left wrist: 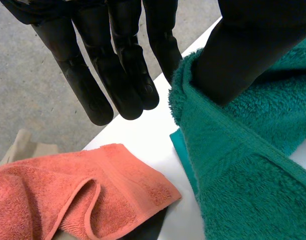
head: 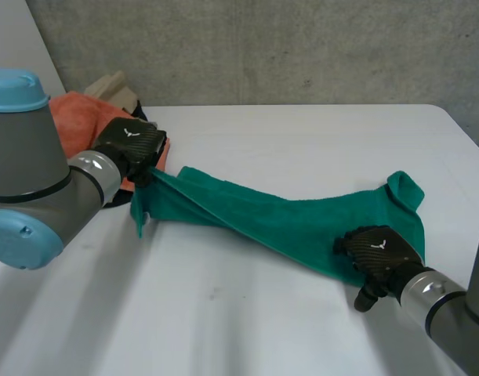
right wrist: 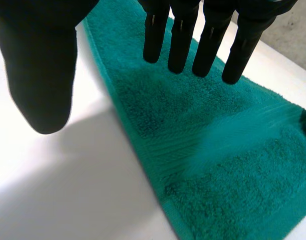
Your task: Fold the laundry.
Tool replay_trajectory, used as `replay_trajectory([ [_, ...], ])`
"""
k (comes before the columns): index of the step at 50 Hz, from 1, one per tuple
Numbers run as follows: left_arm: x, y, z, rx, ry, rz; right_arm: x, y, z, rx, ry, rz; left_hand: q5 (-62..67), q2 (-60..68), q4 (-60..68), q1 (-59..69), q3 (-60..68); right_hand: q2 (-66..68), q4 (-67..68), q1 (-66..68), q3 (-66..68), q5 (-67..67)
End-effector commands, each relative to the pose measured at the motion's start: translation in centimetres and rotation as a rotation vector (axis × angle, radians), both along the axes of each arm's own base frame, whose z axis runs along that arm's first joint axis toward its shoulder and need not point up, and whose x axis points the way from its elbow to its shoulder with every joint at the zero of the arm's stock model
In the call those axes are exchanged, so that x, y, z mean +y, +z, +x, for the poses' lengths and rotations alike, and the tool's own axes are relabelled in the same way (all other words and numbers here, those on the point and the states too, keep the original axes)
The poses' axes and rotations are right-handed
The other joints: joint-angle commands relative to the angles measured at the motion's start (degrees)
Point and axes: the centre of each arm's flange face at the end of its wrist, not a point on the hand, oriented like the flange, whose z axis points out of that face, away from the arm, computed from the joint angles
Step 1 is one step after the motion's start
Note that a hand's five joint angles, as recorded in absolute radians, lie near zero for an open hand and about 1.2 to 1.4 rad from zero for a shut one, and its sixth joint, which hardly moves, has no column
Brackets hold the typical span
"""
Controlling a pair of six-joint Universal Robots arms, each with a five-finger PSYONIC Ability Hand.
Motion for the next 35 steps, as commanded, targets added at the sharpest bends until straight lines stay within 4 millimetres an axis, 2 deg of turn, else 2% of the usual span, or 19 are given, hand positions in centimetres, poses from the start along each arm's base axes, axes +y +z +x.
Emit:
replay_trajectory([
  [1,-0.1,-0.2,-0.2,-0.002,-0.003,0.011,-1.4,-1.1,0.3,0.02,0.005,-0.09,13.67,11.69,11.4,14.27,11.9,11.61,11.56,11.39,11.61,11.35],
  [15,-0.4,-0.1,0.3,0.009,0.016,0.016,-2.9,-2.9,0.4,0.085,0.003,-0.134,13.67,11.69,11.4,14.27,11.9,13.81,13.76,13.59,13.8,13.55],
  [28,-0.1,-0.2,0.7,0.007,0.022,0.027,-4.7,-2.2,0.8,0.079,-0.011,-0.216,13.67,11.69,11.4,14.27,11.9,14.48,14.43,14.26,14.47,14.22],
  [35,0.0,-0.4,0.9,0.007,0.024,0.034,-5.8,-3.0,0.8,0.093,-0.023,-0.216,13.67,11.69,11.4,14.27,11.9,17.82,17.78,17.61,17.82,17.57],
])
